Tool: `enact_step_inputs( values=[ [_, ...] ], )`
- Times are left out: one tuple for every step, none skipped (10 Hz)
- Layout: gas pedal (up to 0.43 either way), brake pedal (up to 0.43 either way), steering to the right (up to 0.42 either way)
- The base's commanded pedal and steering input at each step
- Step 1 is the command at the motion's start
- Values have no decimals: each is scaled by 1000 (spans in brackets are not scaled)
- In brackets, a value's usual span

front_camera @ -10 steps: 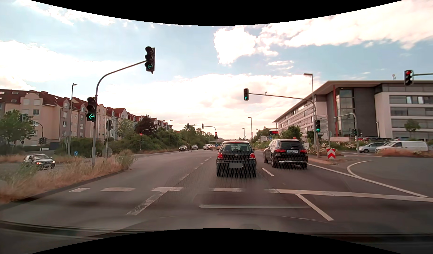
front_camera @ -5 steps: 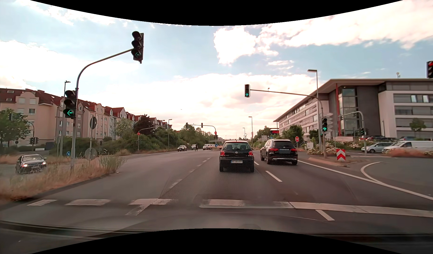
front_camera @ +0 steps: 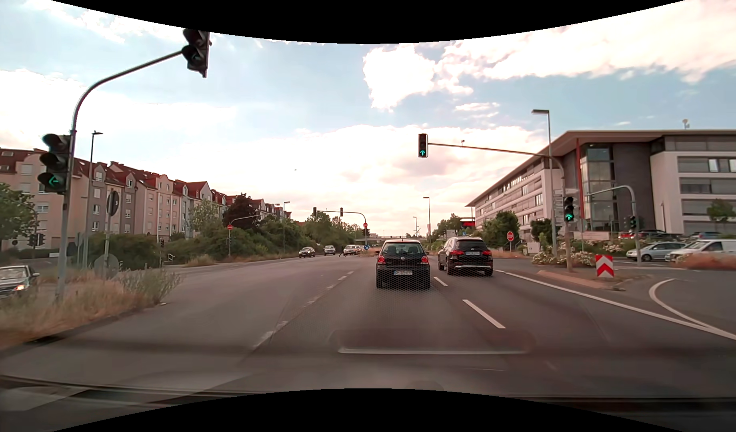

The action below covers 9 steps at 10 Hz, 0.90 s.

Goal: Follow the waypoints while adhering to traffic rules and regulations

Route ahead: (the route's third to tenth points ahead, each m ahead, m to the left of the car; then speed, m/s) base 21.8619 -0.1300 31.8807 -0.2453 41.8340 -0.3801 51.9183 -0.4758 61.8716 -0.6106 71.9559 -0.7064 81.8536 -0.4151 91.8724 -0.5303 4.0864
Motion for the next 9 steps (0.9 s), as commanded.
enact_step_inputs(
  values=[
    [358,0,-3],
    [358,0,-3],
    [358,0,-3],
    [358,0,-3],
    [358,0,-3],
    [358,0,-3],
    [358,0,-2],
    [358,0,-2],
    [358,0,0]
  ],
)
